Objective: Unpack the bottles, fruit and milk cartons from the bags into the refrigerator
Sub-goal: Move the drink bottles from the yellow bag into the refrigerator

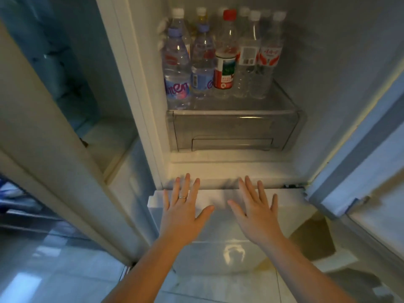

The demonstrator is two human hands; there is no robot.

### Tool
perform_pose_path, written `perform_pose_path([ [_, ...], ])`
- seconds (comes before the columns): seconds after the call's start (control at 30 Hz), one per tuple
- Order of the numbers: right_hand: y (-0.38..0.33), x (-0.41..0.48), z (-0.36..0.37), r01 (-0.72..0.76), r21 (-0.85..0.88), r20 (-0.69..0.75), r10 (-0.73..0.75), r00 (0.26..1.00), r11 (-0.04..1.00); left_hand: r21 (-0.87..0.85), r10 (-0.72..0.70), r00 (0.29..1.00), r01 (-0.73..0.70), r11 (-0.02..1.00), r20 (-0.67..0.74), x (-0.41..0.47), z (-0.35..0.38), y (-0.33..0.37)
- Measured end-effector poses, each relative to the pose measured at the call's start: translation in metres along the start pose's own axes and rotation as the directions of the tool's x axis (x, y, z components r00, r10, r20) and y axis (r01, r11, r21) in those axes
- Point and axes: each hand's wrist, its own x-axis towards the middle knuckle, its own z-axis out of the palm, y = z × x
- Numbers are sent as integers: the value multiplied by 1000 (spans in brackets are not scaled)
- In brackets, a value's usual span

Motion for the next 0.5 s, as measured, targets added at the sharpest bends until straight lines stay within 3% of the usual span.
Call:
perform_pose_path([
  [0.13,6,-28,7,57,10,58,-58,997,998,-24,-96,994,98,995,49,-40,7,9],
  [0.5,57,-118,19,231,54,227,-237,944,971,-148,-390,921,388,910,14,-186,36,87],
])
